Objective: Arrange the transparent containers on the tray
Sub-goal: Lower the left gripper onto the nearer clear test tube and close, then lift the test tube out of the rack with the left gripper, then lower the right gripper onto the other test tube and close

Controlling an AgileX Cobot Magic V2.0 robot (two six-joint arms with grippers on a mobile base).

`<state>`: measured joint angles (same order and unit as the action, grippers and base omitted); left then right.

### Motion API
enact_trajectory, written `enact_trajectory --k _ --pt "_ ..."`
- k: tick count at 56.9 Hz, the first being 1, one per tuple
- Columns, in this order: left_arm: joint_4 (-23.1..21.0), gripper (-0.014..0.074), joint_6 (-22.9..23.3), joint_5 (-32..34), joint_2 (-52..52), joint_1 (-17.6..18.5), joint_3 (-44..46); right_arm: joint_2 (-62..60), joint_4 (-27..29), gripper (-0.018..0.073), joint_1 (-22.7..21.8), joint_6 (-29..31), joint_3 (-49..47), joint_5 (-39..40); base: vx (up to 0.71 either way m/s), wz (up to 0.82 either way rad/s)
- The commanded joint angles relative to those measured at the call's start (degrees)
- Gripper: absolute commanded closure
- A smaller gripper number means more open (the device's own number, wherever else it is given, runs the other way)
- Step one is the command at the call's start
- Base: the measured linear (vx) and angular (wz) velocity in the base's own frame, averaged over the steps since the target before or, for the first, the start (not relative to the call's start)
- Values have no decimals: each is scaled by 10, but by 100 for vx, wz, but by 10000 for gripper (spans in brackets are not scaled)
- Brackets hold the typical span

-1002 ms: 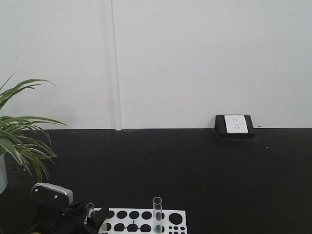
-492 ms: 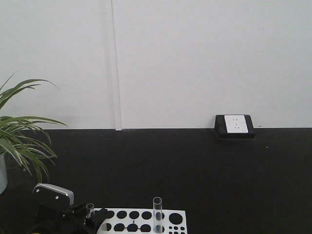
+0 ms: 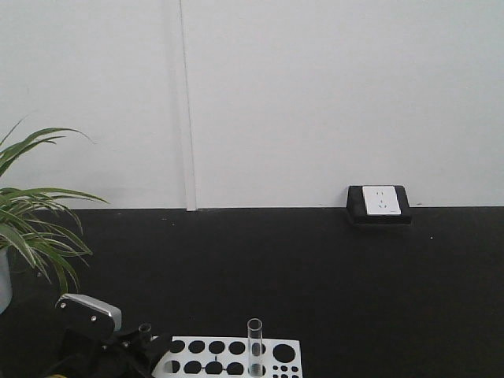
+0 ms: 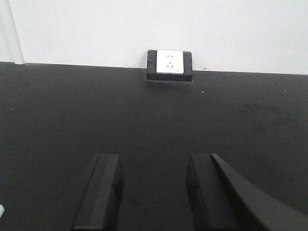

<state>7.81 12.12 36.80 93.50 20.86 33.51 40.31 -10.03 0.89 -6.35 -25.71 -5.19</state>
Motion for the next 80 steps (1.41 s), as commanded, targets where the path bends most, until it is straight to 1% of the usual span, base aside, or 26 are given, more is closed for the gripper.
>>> enact_trajectory --k 1,6,16,20,25,33,39,42,44,47,55,59,65,69,73,76,80 --pt "-2 473 1 49 -51 3 16 0 -8 158 -3 6 -22 52 0 0" --pt "-3 472 1 43 -79 3 18 0 -8 158 -3 6 -22 52 0 0" --pt "-3 472 -1 -11 -143 3 55 0 -8 158 -3 6 -22 52 0 0" --pt "-3 472 -4 -47 -169 3 80 0 -8 158 -3 6 -22 52 0 0" --pt "-3 472 -4 -97 -205 3 103 0 -8 158 -3 6 -22 70 0 0" --pt "-4 472 -3 -166 -267 3 107 0 8 163 -2 -14 -22 106 0 0" --pt "-4 472 -3 -218 -311 3 107 6 -5 163 0 -14 -15 127 0 0" --pt "-4 472 -3 -244 -325 3 107 13 -13 163 14 -14 -8 143 0 0" --pt "-4 472 -3 -260 -333 3 107 20 -19 163 34 -14 -2 157 0 0" --pt "-4 472 -3 -283 -342 3 107 37 -31 163 71 -14 6 178 0 0" --pt "-4 472 -3 -327 -351 3 107 112 -53 163 193 -12 11 242 0 0" --pt "-4 472 -3 -331 -350 3 107 164 -52 163 234 -8 11 284 0 0" --pt "-4 472 -3 -324 -350 3 107 242 -42 160 269 -16 11 350 0 0" --pt "-4 472 -3 -315 -350 3 107 288 -15 151 283 -28 11 394 0 0" --pt "-4 472 -3 -308 -350 3 107 329 7 134 295 -29 11 433 0 0" --pt "-4 472 -3 -307 -350 3 107 358 10 115 303 -29 10 463 0 0" --pt "-4 472 -3 -308 -349 3 107 395 7 87 314 -29 -1 480 0 0"
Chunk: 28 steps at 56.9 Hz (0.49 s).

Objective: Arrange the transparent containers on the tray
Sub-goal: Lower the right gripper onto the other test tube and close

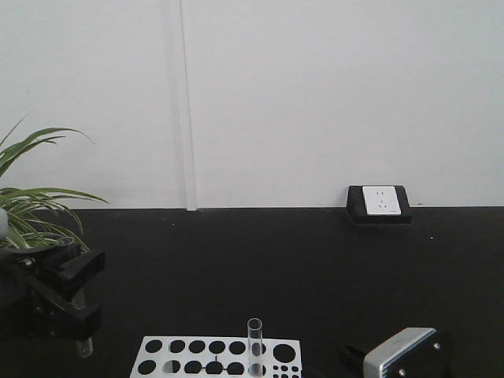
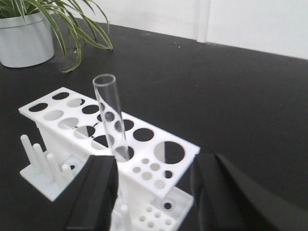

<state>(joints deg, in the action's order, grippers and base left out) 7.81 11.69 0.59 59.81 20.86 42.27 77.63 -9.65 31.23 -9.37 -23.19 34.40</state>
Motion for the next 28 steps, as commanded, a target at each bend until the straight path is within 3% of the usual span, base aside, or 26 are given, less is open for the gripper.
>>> enact_trajectory --k 1,28 --pt "-4 472 1 54 -13 3 20 28 2 81 13 2 -30 85 0 0" --pt "-4 472 1 54 -13 3 20 162 -10 43 44 3 -186 82 0 0"
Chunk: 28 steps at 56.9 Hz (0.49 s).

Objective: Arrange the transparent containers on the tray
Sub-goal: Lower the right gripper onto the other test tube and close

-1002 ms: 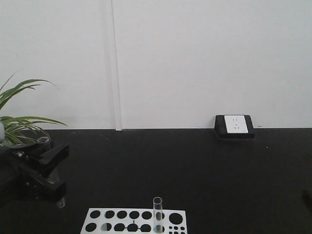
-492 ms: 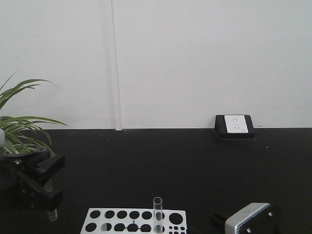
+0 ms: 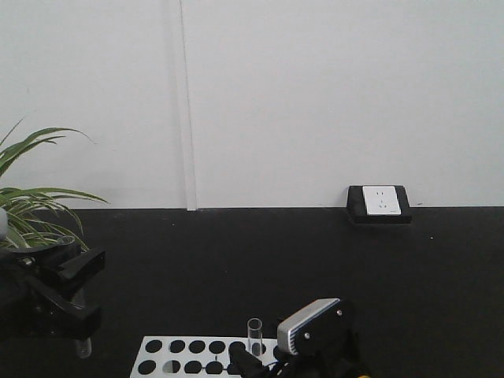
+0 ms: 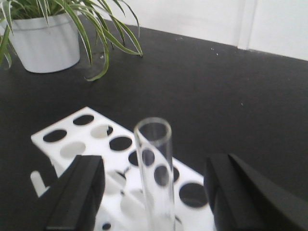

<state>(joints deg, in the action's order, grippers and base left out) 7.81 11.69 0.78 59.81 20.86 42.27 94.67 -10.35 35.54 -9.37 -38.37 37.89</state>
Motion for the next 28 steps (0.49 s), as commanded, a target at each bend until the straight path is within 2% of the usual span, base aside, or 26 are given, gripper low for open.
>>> enact_trajectory --k 1,14,28 --pt "-4 472 1 52 -13 3 20 -5 -3 43 1 3 -38 47 0 0" --pt "-4 472 1 52 -13 3 20 33 -2 57 1 3 -67 49 0 0" --pt "-4 472 1 53 -13 3 20 36 -2 189 1 3 -69 42 0 0"
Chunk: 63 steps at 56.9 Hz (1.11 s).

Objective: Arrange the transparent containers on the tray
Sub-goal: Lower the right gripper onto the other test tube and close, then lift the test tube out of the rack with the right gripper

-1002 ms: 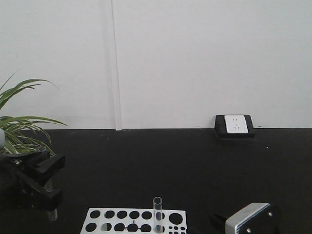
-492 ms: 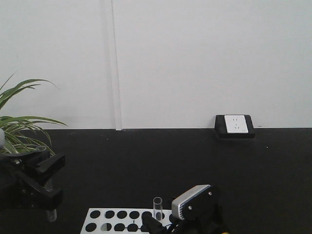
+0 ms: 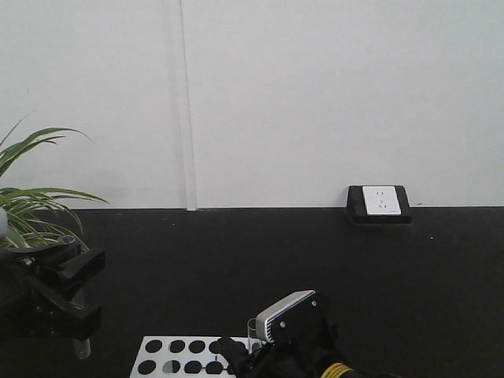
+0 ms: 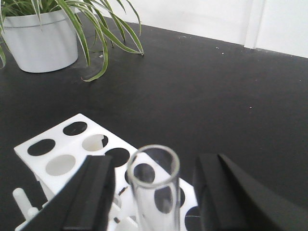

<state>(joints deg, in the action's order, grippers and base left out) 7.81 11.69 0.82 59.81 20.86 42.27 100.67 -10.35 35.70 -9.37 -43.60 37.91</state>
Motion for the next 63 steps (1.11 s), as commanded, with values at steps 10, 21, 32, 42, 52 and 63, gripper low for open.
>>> enact_trajectory --k 10,21,32,42,52,63 --pt "-4 472 1 61 -13 3 20 -24 -2 286 -1 3 -16 27 0 0" --pt "-4 472 1 63 -13 3 20 -25 -2 407 -1 3 -16 46 0 0" --pt "-4 472 1 63 -13 3 20 -64 5 563 -1 3 -16 43 0 0" --pt "-4 472 1 69 -13 3 20 -135 63 572 -7 5 -21 4 0 0" --pt "-4 472 1 93 -13 3 20 -214 71 572 -24 46 -90 -162 0 0" --pt "-4 472 1 104 -13 3 20 -278 71 572 -26 85 -154 -273 0 0"
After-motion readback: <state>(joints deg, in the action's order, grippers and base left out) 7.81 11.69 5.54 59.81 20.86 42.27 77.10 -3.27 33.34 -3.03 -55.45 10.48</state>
